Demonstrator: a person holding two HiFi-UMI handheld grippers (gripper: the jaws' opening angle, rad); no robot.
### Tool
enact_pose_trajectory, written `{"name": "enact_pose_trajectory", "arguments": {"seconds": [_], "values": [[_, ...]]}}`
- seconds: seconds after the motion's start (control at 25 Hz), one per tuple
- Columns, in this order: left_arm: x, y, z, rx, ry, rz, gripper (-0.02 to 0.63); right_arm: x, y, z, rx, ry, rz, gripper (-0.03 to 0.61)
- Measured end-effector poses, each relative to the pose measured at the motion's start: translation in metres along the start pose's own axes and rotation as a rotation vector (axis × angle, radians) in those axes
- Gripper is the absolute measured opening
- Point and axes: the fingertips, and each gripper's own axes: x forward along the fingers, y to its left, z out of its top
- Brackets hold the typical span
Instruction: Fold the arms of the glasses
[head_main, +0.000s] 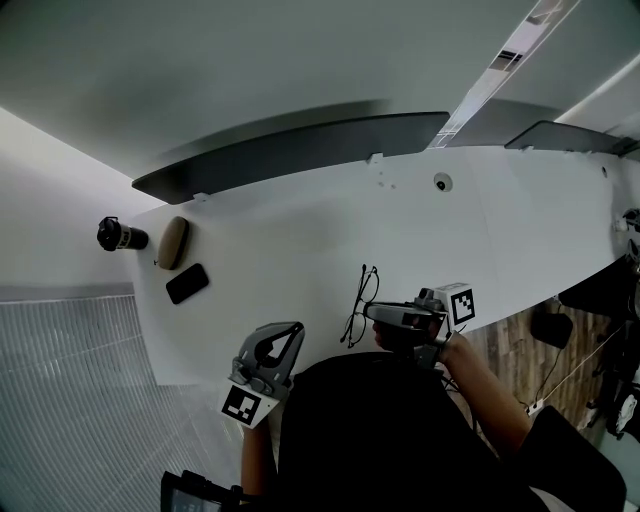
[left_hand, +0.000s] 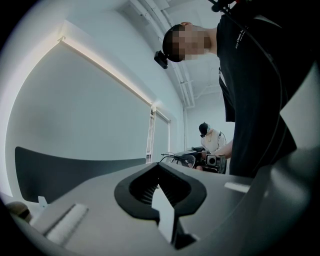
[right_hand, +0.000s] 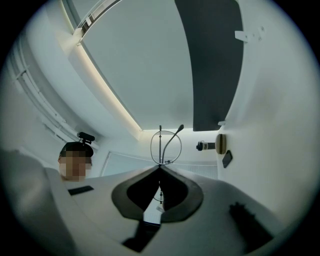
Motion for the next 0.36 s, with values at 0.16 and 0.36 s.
{"name": "enact_pose_trajectory", "arguments": {"seconds": [0.16, 0.36], "values": [[0.0017, -0.0008, -0.0013, 0.009, 0.002, -0.008, 0.008, -0.0011, 0.0016, 0.0011, -0.005, -0.003, -0.011, 0.011], [-0.0028, 0.0017, -0.0054, -0.012, 0.020, -0.002, 0.008, 0.0053, 0.0089, 0.0083, -0.023, -0.049, 0.023, 0.011]]}}
